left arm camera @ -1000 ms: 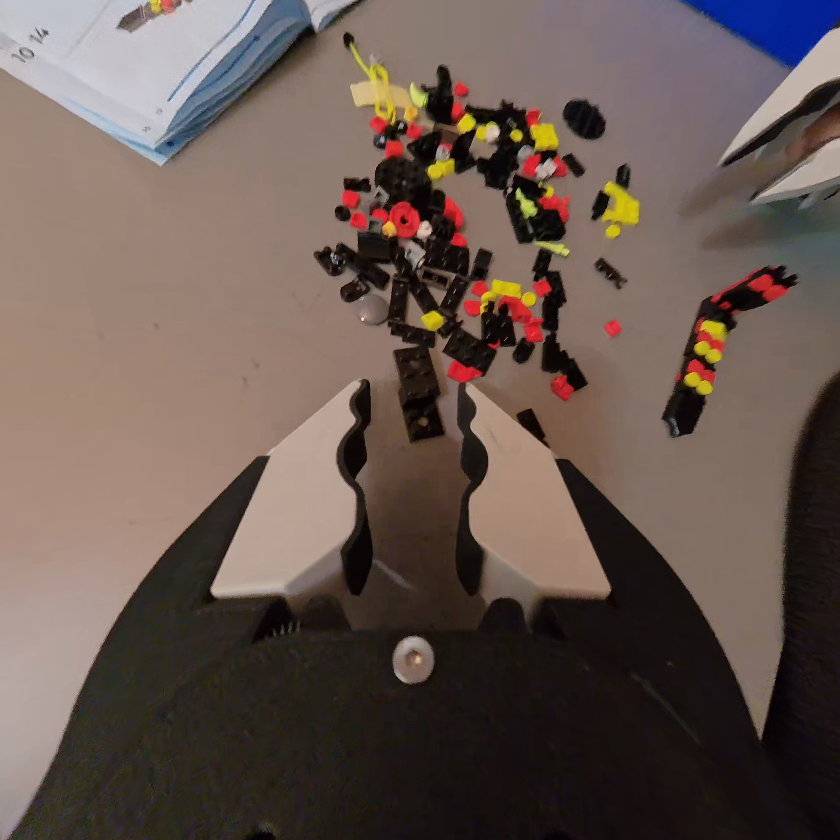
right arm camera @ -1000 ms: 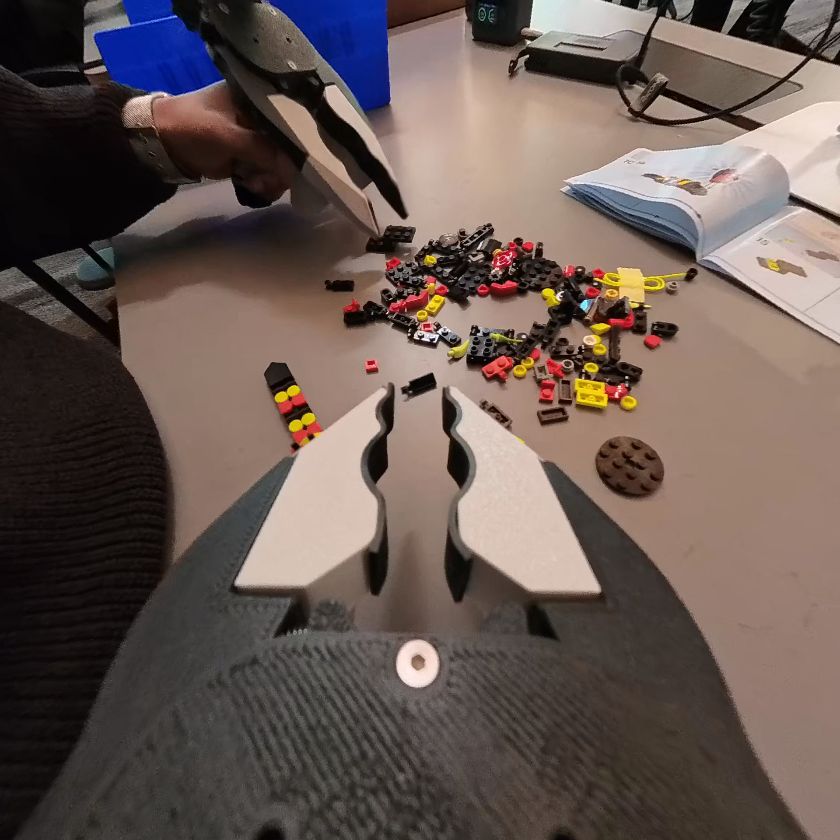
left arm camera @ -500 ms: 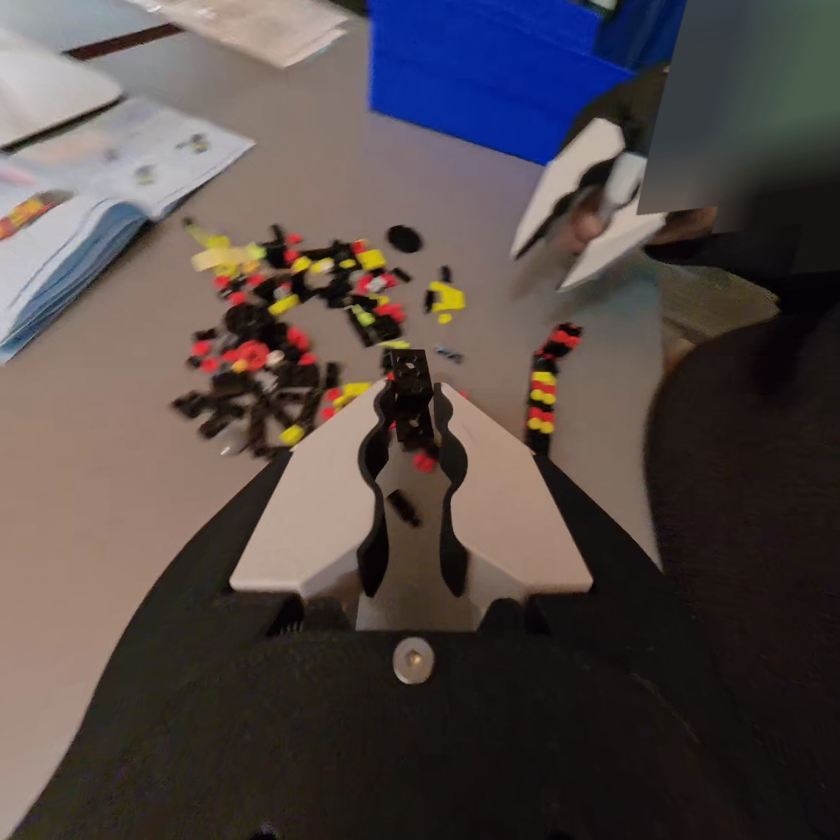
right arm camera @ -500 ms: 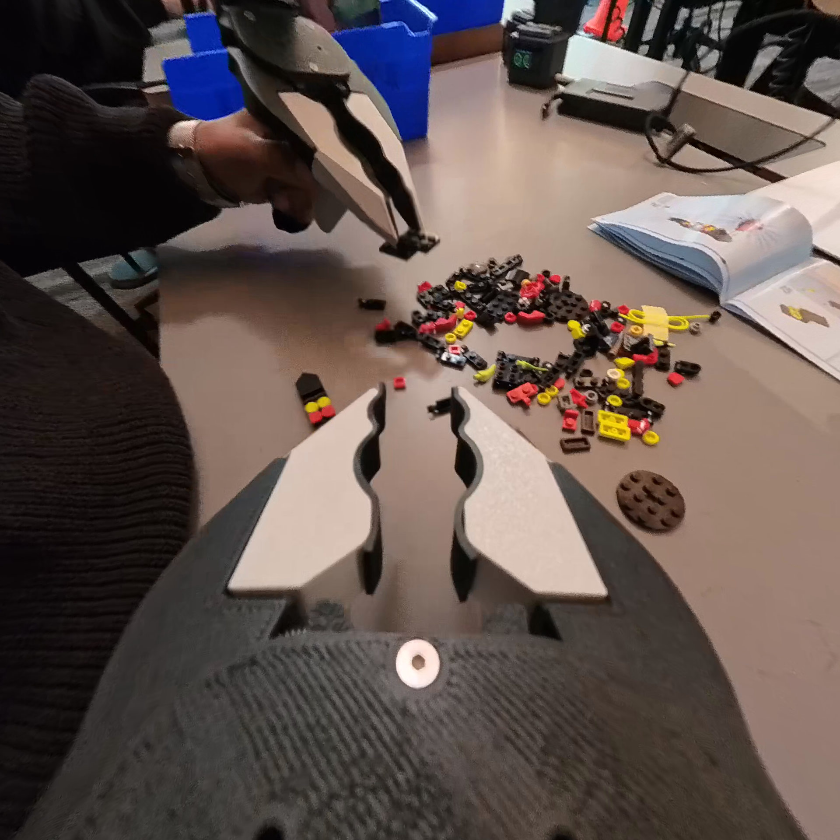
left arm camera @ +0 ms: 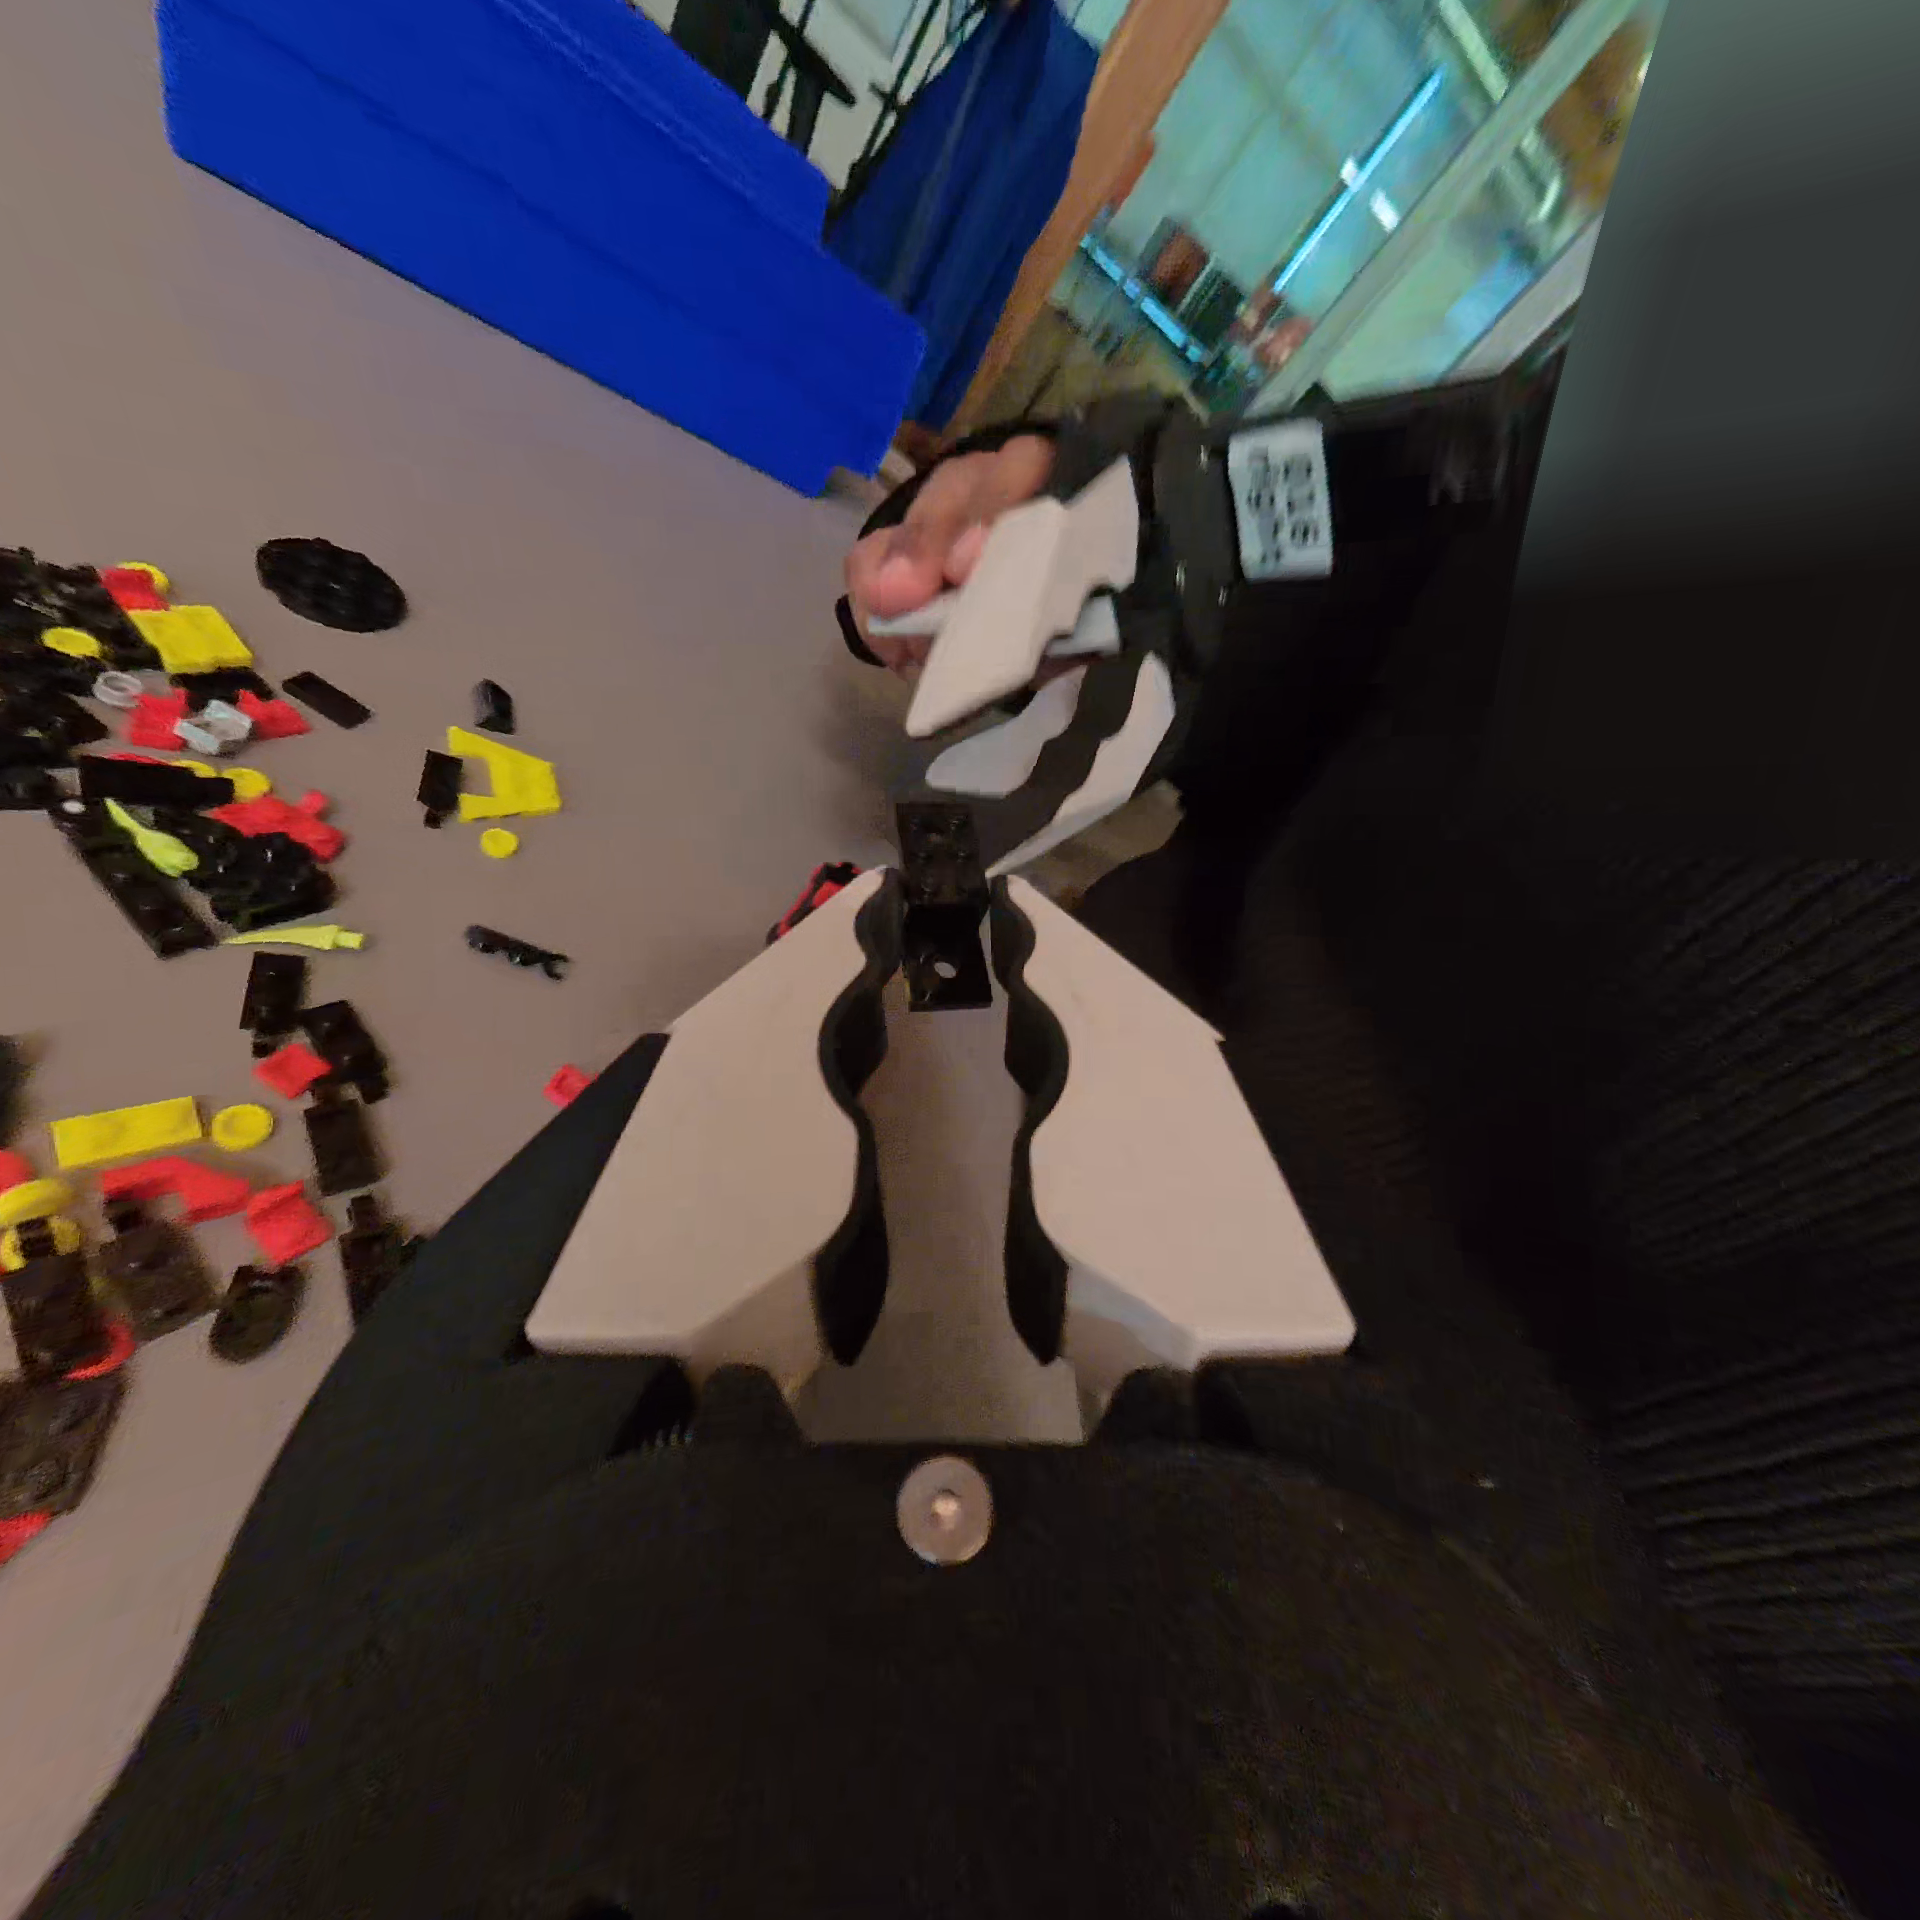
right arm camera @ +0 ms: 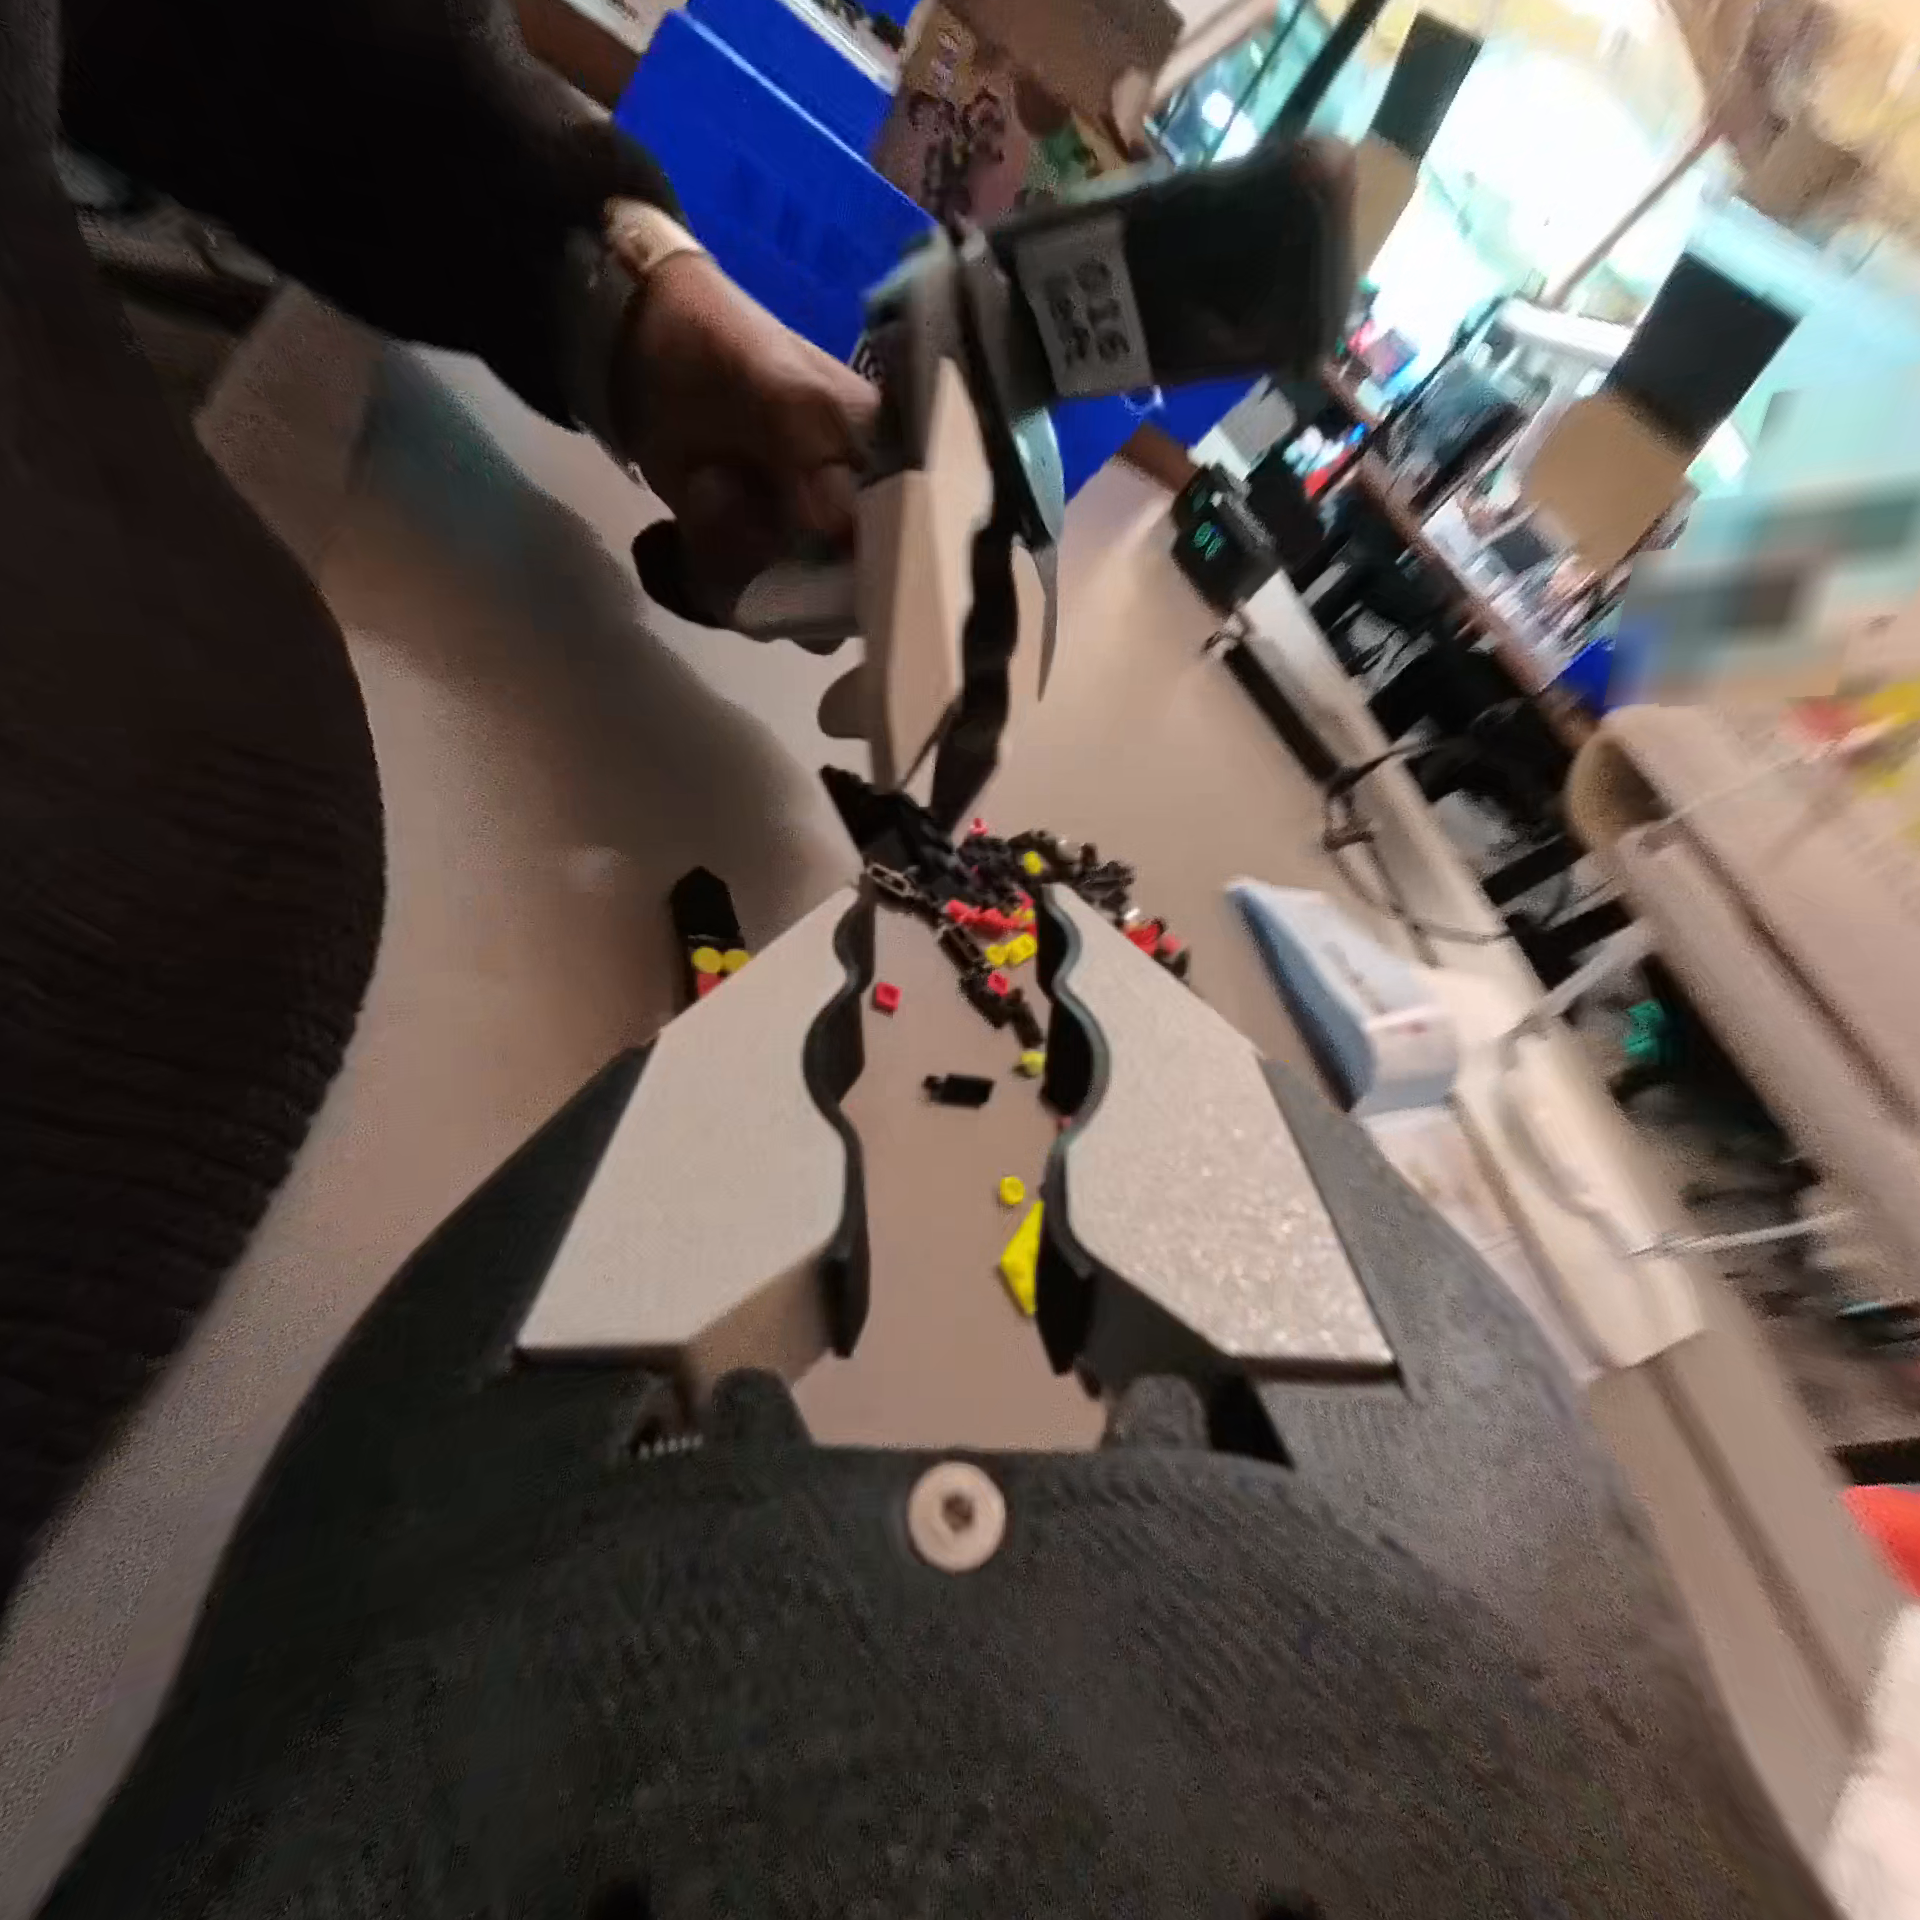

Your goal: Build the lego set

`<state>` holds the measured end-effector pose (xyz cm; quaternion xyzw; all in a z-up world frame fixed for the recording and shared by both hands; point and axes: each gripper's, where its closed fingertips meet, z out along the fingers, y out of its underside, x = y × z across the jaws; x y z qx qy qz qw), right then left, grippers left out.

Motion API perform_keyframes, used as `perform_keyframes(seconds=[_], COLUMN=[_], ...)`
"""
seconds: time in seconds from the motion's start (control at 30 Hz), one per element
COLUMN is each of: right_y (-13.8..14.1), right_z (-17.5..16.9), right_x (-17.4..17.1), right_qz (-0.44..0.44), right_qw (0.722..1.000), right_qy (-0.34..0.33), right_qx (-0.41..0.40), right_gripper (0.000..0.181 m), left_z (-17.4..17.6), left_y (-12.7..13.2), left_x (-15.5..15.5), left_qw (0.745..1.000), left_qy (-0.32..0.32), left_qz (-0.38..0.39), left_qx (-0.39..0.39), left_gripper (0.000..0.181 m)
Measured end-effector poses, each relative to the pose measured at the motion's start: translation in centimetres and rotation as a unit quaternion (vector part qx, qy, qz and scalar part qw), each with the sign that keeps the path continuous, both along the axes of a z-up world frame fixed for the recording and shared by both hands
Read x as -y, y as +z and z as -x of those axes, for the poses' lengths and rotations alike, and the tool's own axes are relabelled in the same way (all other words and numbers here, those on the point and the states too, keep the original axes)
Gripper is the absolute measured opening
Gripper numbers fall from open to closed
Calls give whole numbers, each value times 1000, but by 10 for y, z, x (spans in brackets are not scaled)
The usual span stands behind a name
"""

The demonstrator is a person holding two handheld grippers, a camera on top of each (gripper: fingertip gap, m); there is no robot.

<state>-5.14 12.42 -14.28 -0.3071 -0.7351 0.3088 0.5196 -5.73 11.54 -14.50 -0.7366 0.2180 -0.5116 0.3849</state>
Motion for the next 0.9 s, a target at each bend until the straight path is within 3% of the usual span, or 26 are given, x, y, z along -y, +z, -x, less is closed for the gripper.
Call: perform_keyframes(seconds=[0.13,0.37,0.5,0.57,0.67,0.8,0.9], right_y=[-2,-6,-6,-6,-10,-53,-64], right_z=[3,5,1,-2,-15,-46,-58], right_x=[2,7,3,-8,-41,-83,-96], right_qz=[-82,-83,-85,-98,-149,-231,-256], right_qw=[996,996,996,995,986,958,946], right_qy=[-11,-6,-6,-21,-68,-99,-104], right_qx=[-25,-21,-16,-9,11,137,168], right_gripper=[23,21,4,4,3,4,4], left_z=[7,-5,-2,4,16,30,34], left_y=[-2,-4,-10,-11,-12,-13,-16], left_x=[-4,1,-4,-10,-19,-23,-24], left_qw=[1000,1000,999,999,997,995,995], left_qy=[13,-10,8,30,67,91,96], left_qz=[11,24,33,33,29,36,40], left_qx=[9,10,5,1,0,10,10], left_gripper=[14,14,24,37,40,40,39])
